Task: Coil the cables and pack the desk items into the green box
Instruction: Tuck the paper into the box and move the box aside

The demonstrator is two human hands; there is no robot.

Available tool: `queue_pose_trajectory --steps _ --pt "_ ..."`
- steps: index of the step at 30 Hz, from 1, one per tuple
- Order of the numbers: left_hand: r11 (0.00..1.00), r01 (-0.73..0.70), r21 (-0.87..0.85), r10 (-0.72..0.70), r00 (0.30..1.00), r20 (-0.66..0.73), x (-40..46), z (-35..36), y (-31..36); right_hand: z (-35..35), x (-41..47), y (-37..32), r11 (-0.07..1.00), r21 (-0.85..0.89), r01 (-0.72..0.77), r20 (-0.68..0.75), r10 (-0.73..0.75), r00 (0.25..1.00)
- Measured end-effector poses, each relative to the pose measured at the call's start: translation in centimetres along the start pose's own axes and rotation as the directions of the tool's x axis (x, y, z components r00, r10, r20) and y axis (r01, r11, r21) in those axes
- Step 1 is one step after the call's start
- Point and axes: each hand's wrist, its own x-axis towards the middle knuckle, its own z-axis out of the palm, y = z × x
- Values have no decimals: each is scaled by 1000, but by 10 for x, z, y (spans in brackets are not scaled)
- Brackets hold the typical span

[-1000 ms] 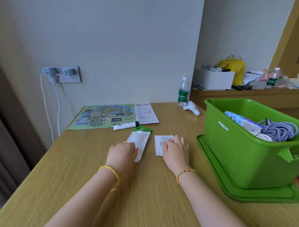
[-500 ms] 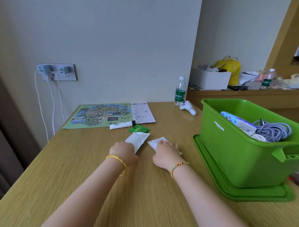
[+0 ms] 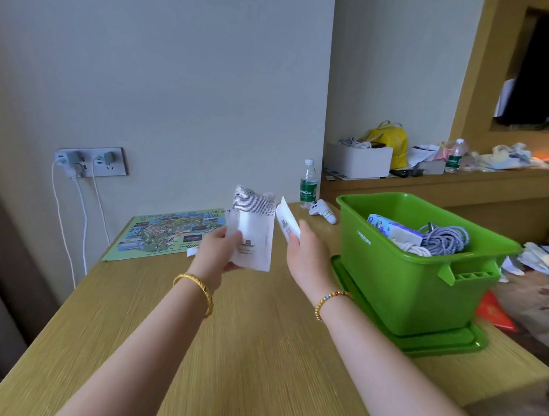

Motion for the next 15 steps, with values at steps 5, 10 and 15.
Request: queue_pose_trajectory --steps 5,10,15 --pt "981 -94 -171 113 988 106 -5 58 34 -75 31 -12 990 -130 59 -109 -74 991" --pt "967 -254 -33 255 948 189 -15 128 63 -158 55 19 949 -313 -25 -143 -21 989" --pt "930 -330 163 273 916 295 -19 190 74 -204 64 63 906 -399 -142 -83 119 989"
